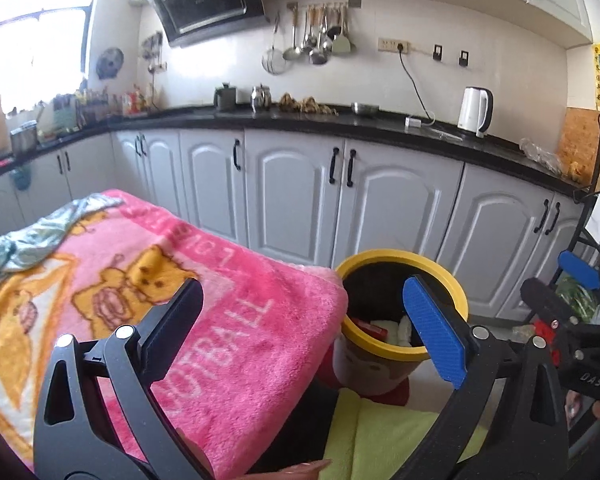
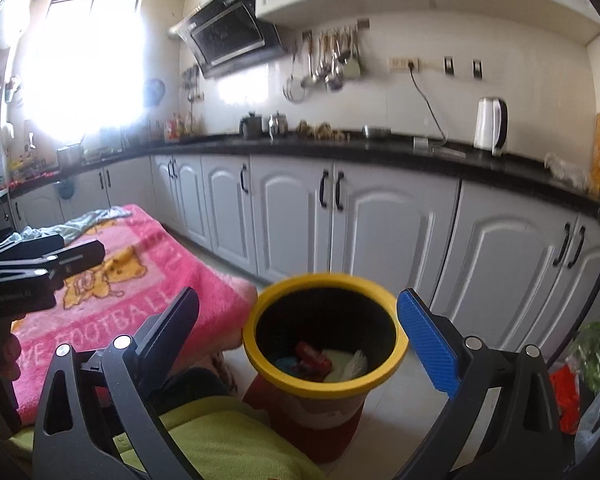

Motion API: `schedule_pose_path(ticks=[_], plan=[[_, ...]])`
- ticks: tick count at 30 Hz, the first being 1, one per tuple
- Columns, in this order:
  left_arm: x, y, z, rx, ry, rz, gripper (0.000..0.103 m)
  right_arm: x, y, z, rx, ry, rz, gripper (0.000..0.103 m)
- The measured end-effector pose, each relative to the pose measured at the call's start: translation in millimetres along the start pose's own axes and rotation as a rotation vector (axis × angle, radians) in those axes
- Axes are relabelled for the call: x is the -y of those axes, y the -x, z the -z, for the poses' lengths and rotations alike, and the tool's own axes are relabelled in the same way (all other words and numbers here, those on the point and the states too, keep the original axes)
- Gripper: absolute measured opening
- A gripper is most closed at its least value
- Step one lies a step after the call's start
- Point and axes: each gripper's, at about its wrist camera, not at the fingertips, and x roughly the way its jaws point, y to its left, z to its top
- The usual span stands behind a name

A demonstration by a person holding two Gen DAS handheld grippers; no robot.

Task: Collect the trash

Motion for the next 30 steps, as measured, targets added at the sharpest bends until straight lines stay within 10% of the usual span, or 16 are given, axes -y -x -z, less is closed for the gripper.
schedule_pose_path(ticks=[9,30], plan=[[-0.6,39.7,4.0,0.150,0.016,-0.051,0.092,-6.2,40.9,4.1,0.116,0.008,0.005,0.097],[-1.9,39.7,12.7,0.135,0.028,-0.043,0.092,-7.9,46.0,6.4,0.127,-0.003,0.024,0.097]])
